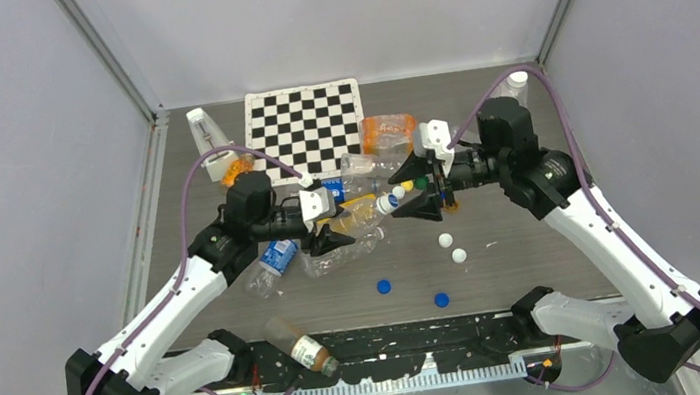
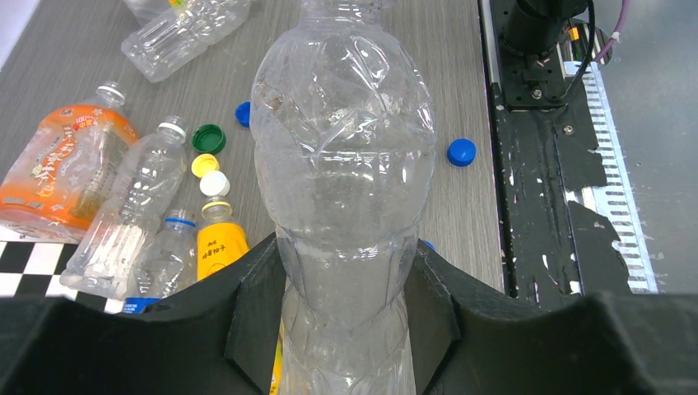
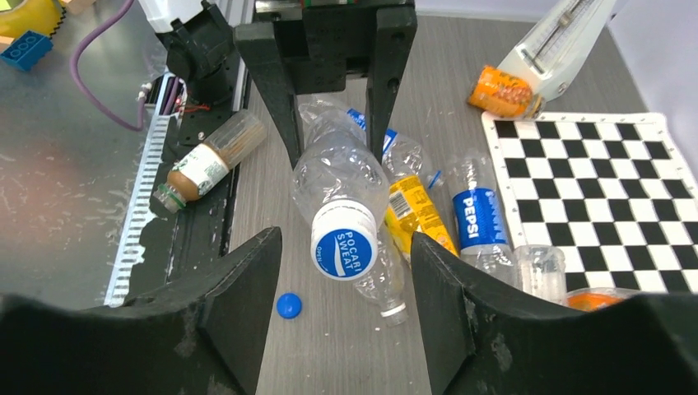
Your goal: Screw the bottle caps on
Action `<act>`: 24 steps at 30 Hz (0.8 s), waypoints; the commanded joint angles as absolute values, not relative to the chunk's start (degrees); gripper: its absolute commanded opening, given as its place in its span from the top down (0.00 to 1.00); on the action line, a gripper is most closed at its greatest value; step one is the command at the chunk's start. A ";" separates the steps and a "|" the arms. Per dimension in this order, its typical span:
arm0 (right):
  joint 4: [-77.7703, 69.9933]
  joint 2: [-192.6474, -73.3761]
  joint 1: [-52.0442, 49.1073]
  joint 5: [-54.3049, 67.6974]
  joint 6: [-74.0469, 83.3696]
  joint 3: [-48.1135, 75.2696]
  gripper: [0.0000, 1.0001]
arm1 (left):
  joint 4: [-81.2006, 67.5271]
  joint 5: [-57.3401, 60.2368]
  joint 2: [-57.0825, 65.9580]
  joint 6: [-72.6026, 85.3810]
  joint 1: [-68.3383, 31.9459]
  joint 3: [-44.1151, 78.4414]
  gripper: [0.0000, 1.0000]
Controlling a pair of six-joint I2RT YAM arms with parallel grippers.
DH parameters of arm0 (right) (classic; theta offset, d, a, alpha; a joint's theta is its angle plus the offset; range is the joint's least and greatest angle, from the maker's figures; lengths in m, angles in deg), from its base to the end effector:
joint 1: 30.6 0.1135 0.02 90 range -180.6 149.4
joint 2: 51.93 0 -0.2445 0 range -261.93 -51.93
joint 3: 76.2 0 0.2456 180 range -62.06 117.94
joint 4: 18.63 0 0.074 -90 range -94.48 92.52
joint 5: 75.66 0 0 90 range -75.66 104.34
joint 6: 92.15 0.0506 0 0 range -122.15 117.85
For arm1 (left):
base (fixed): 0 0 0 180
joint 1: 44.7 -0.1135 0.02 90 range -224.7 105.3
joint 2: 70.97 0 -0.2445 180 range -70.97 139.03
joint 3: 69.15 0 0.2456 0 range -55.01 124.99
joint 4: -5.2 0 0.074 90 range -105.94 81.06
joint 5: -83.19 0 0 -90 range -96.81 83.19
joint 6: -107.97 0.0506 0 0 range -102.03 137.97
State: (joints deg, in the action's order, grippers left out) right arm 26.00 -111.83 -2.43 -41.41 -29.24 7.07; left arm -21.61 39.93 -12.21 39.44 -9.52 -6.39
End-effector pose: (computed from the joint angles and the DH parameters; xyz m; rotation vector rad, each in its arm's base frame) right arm 0.1727 0.1399 0.3853 -1.3867 1.2699 0.9465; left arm 0.1736 -0.1675 0.2975 1.3656 1.3974 -0.9546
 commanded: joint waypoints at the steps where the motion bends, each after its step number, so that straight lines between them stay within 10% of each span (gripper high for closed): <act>1: 29.17 -112.91 -1.14 -38.65 -32.61 8.06 0.37 | -19.17 41.35 -12.25 39.09 -9.64 -4.21 1.00; 10: 29.67 -113.98 -0.50 -37.13 -32.02 8.23 0.51 | -18.57 41.31 -12.14 38.80 -9.64 -4.29 1.00; 17: 28.59 -115.41 0.08 -36.73 -25.45 8.74 0.87 | -16.79 38.27 -12.17 39.18 -9.55 -4.80 1.00; 24: 21.13 -117.31 0.30 -26.10 2.97 7.44 0.99 | -16.39 25.77 -13.62 45.69 -7.20 -5.85 1.00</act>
State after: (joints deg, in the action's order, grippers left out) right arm 27.83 -116.03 -0.66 -32.97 -18.95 7.18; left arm -21.54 34.05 -12.07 40.91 -9.01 -6.39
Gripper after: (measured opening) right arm 0.366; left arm 0.515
